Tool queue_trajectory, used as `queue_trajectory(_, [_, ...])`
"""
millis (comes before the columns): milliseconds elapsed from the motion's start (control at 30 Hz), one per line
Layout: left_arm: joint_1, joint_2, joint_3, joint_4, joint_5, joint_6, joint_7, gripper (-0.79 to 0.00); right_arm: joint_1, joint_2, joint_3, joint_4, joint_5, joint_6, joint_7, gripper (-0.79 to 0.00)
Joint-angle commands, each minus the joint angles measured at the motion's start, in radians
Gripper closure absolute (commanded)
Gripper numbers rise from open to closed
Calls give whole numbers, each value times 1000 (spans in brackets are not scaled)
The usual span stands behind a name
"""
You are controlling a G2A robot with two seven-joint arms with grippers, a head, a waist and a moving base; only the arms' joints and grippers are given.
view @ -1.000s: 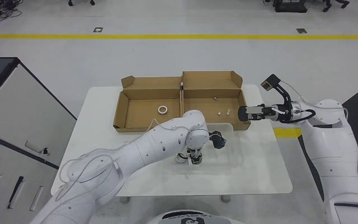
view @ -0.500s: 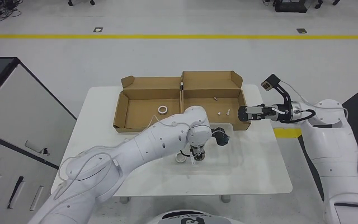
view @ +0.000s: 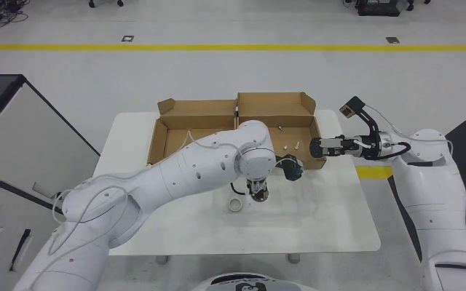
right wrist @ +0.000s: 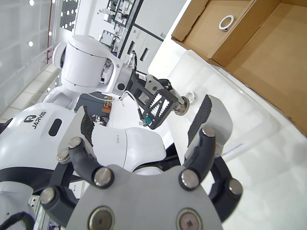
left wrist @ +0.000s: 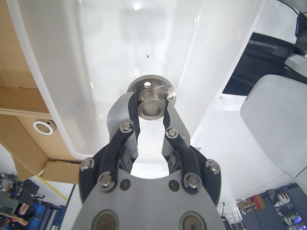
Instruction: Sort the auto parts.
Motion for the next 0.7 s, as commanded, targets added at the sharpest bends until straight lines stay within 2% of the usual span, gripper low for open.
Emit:
queue_trajectory(0, [-33,18,9,-28,-41,5,0,0,0,0,0,0,1,0,0,-785])
queue_trajectory(100, [-59,32,26,-54,-80,2,0,0,0,0,0,0,1,0,0,-785])
queue_trajectory(500, [-59,32,26,-54,-80,2,0,0,0,0,0,0,1,0,0,-785])
queue_trajectory(667, [-39,67,-58,-34,-108,18,77,0,0,0,0,0,1,0,0,-785])
